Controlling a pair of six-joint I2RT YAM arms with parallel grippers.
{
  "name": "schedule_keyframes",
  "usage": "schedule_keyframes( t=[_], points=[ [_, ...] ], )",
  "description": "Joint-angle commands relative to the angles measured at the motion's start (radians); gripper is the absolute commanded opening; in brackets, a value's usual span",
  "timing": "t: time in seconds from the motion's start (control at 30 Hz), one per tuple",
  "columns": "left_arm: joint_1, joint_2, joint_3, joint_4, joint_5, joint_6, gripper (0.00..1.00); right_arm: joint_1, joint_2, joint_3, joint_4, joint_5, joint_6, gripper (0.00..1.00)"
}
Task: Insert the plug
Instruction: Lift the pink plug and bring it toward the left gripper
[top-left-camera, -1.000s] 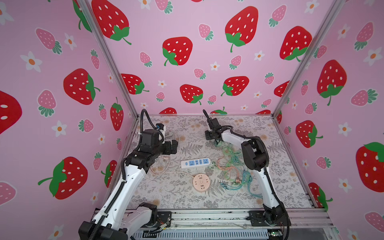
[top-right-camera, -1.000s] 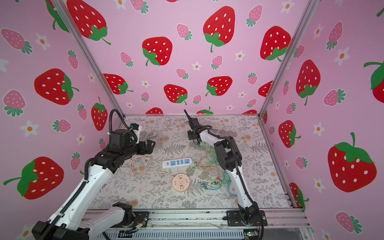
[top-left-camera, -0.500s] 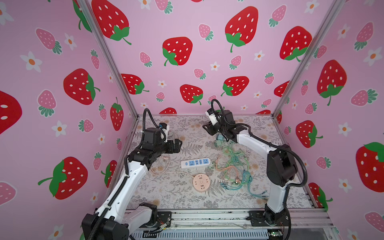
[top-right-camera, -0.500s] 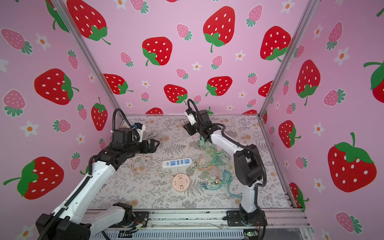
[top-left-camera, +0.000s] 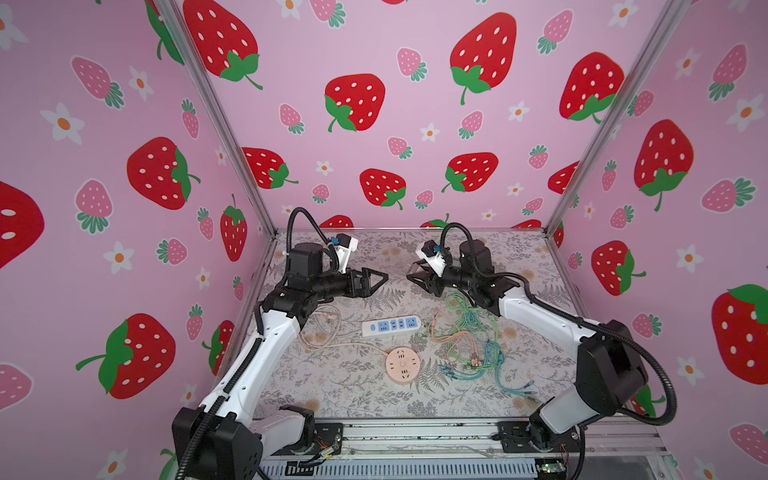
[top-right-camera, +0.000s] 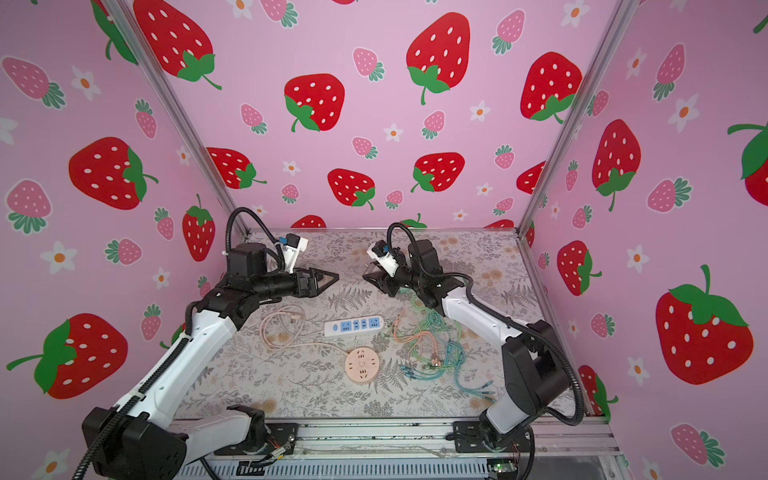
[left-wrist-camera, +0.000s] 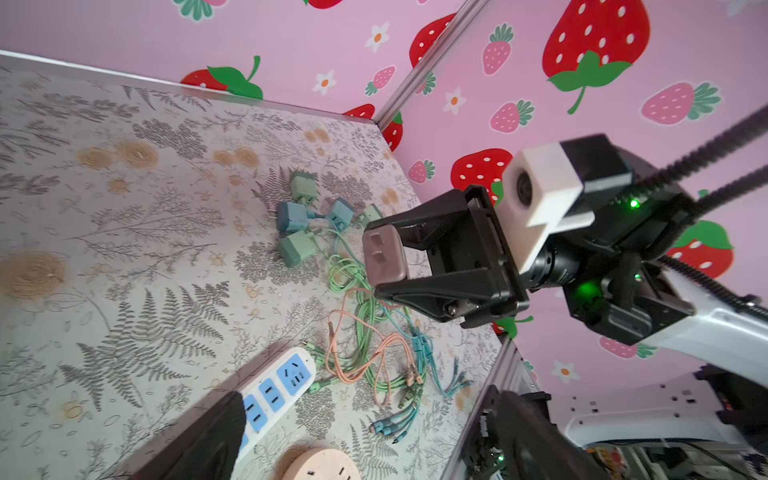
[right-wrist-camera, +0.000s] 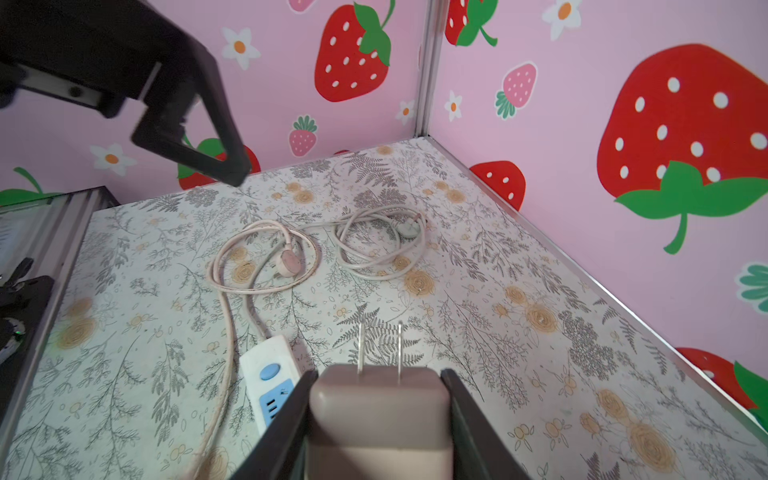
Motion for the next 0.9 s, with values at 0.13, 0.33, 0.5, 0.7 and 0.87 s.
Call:
schedule_keyframes(
  t=[0.13, 0.33, 0.5, 0.7, 0.87],
  points=[
    [-0.006, 0.058, 0.054, 0.106, 0.234, -0.114, 0.92, 0.067, -0.08, -0.037, 0.072, -0.064, -0.126, 0.33],
    [-0.011, 0.08, 0.061, 0.095, 0.289, -0.114, 0.87, 0.103, -0.095, -0.033, 0.05, -0.051, -0.159, 0.33],
    [-0.031, 0.109, 0.084, 0.037, 0.306, -0.083, 0.81, 0.126, -0.093, -0.014, 0.017, -0.031, -0.191, 0.33],
    [-0.059, 0.141, 0.115, -0.027, 0.312, -0.039, 0.74, 0.139, -0.094, -0.006, 0.004, -0.022, -0.207, 0.33],
    [-0.071, 0.164, 0.125, -0.079, 0.309, -0.007, 0.69, 0.143, -0.095, -0.006, 0.005, -0.011, -0.211, 0.33]
  ],
)
